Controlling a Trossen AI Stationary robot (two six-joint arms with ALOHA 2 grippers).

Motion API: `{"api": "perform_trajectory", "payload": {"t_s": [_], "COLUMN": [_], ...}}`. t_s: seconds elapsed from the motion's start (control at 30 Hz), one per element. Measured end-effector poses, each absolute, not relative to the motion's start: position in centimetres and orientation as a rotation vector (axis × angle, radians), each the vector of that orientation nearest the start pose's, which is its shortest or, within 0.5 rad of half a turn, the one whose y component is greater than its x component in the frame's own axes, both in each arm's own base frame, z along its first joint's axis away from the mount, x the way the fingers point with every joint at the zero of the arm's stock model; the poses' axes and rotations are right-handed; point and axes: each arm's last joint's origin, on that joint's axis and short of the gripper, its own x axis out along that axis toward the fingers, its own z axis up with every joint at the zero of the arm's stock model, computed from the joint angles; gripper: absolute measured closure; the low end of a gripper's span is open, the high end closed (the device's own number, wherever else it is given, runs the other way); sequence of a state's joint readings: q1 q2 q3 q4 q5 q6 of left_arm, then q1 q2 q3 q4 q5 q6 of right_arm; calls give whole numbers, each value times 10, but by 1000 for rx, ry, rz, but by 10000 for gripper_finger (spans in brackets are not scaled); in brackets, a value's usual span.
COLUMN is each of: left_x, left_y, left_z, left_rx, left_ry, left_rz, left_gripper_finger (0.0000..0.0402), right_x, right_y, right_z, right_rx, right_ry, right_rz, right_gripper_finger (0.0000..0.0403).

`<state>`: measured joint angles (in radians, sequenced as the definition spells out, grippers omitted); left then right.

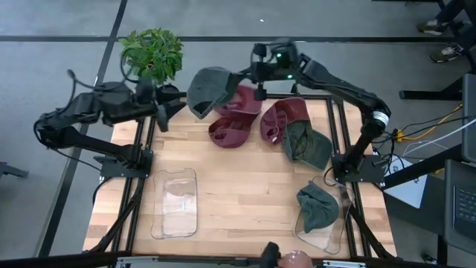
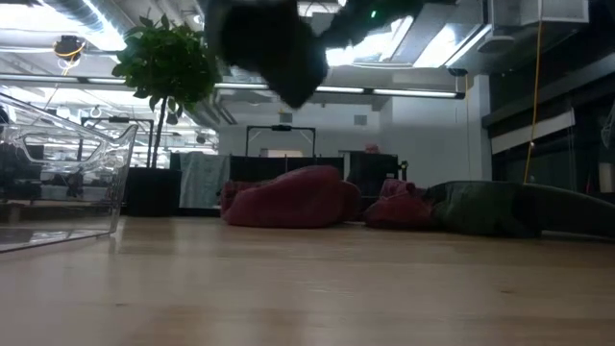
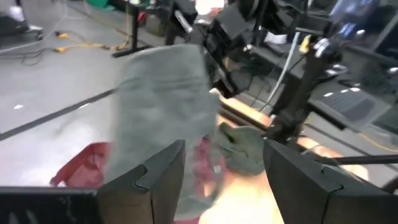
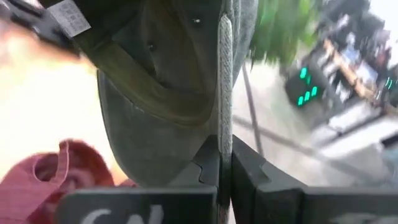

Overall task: Pick & Place hat
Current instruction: Put the left gray cap into the right transparent bin

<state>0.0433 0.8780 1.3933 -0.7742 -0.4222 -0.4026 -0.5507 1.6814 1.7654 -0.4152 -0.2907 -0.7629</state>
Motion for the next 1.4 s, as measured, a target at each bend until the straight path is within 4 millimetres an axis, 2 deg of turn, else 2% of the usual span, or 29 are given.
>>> {"api": "perform_trajectory", "payload": {"t_s": [0.17,0.3,0.43,0.63,0.77,1.0,1.13,1.4], "left_x": [113,123,142,164,163,139,142,158], "left_y": [16,17,20,20,20,21,22,28], "left_z": [460,458,459,457,457,466,464,459], "left_rx": [-346,-233,-128,-92,-110,-185,-184,13], "left_ry": [116,163,158,166,168,92,118,180], "left_rz": [498,510,579,540,479,412,382,551], "left_gripper_finger": [192,192,192,175,152,130,128,128], "right_x": [307,306,313,325,326,325,326,328], "right_y": [-178,-169,-159,-149,-149,-151,-151,-144], "right_z": [441,449,447,447,445,445,448,449], "right_rx": [-644,-624,-585,-607,-605,-609,-575,-504], "right_ry": [277,215,206,204,235,249,222,163], "right_rz": [-64,-25,5,-53,-89,-139,-152,-33], "right_gripper_finger": [390,390,390,387,386,387,387,387]}}
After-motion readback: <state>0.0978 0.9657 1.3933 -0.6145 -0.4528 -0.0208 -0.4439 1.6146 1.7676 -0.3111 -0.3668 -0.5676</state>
